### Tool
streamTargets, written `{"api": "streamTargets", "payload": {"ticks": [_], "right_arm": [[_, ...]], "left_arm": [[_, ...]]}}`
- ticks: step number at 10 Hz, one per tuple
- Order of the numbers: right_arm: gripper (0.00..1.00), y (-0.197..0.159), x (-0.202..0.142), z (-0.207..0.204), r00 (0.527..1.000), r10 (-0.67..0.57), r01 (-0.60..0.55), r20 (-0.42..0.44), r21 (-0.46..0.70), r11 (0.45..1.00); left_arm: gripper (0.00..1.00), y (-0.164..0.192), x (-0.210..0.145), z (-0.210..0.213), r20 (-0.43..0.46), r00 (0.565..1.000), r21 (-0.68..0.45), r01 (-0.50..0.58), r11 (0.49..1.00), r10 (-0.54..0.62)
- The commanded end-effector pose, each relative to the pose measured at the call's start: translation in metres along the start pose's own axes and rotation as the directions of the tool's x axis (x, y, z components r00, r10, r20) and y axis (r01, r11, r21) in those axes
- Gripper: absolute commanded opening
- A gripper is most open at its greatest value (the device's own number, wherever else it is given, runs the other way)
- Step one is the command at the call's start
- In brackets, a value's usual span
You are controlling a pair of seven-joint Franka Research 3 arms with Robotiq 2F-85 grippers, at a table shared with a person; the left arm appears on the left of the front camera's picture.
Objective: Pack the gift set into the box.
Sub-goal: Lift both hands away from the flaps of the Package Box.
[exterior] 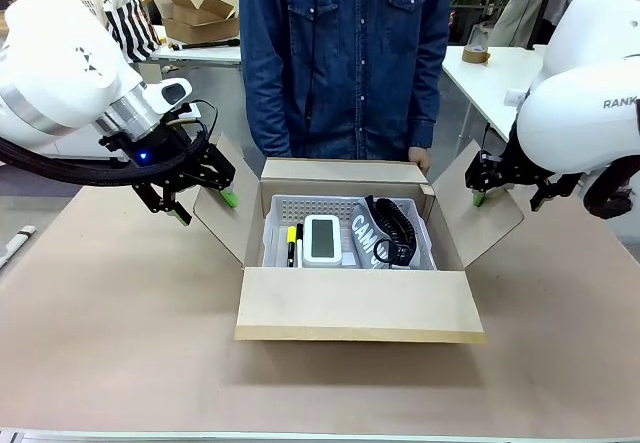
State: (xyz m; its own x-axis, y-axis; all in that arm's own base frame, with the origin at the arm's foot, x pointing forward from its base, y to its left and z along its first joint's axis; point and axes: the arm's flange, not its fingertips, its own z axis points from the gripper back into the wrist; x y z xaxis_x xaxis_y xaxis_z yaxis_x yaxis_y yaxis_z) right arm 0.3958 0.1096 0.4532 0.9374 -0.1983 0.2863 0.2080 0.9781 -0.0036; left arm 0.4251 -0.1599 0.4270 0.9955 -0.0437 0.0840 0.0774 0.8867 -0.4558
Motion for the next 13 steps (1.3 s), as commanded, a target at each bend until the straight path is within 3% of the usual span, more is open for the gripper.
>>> {"api": "streamTargets", "payload": {"ticks": [1,3,4,5,6,7,8,10,11,12,13], "right_arm": [[1.0,-0.001,0.002,0.003,1.0,-0.003,0.003,-0.002,-0.001,1.0],[1.0,0.0,0.0,0.0,1.0,0.0,0.0,0.0,0.0,1.0],[1.0,0.0,-0.016,0.036,0.997,0.072,-0.077,0.038,0.142,0.987],[1.0,-0.003,-0.042,0.077,0.969,0.233,-0.248,0.087,0.324,0.913],[1.0,-0.012,-0.064,0.104,0.924,0.345,-0.381,0.166,0.488,0.785],[1.0,-0.026,-0.079,0.115,0.894,0.404,-0.428,0.192,0.632,0.647],[1.0,-0.04,-0.083,0.117,0.9,0.415,-0.359,0.135,0.769,0.528],[1.0,-0.075,-0.077,0.109,0.972,0.211,-0.006,-0.103,0.888,0.46],[1.0,-0.079,-0.069,0.097,0.98,-0.043,0.182,-0.193,0.796,0.578],[1.0,-0.046,-0.068,0.151,0.953,0.265,-0.279,0.145,0.759,0.588],[1.0,-0.046,-0.068,0.151,0.953,0.265,-0.279,0.145,0.759,0.588]], "left_arm": [[1.0,0.0,0.0,0.001,0.006,1.0,0.013,-0.003,1.0,0.003],[1.0,0.0,0.0,0.0,0.0,1.0,0.0,0.0,1.0,0.0],[1.0,-0.012,-0.016,0.021,0.008,0.997,-0.066,0.083,0.994,-0.082],[1.0,-0.023,-0.037,0.046,0.034,0.973,-0.234,0.228,0.945,-0.226],[1.0,-0.018,-0.053,0.067,0.071,0.95,-0.413,0.305,0.858,-0.304],[1.0,-0.002,-0.066,0.081,0.115,0.901,-0.621,0.394,0.678,-0.418],[1.0,0.014,-0.075,0.09,0.171,0.877,-0.739,0.415,0.531,-0.449],[1.0,0.045,-0.076,0.093,0.209,0.875,-0.841,0.389,0.376,-0.437],[1.0,0.053,-0.071,0.089,0.139,0.94,-0.829,0.282,0.482,-0.311],[1.0,0.015,-0.09,0.111,0.279,0.869,-0.681,0.479,0.553,-0.409],[1.0,0.015,-0.09,0.111,0.279,0.869,-0.681,0.479,0.553,-0.409]]}}
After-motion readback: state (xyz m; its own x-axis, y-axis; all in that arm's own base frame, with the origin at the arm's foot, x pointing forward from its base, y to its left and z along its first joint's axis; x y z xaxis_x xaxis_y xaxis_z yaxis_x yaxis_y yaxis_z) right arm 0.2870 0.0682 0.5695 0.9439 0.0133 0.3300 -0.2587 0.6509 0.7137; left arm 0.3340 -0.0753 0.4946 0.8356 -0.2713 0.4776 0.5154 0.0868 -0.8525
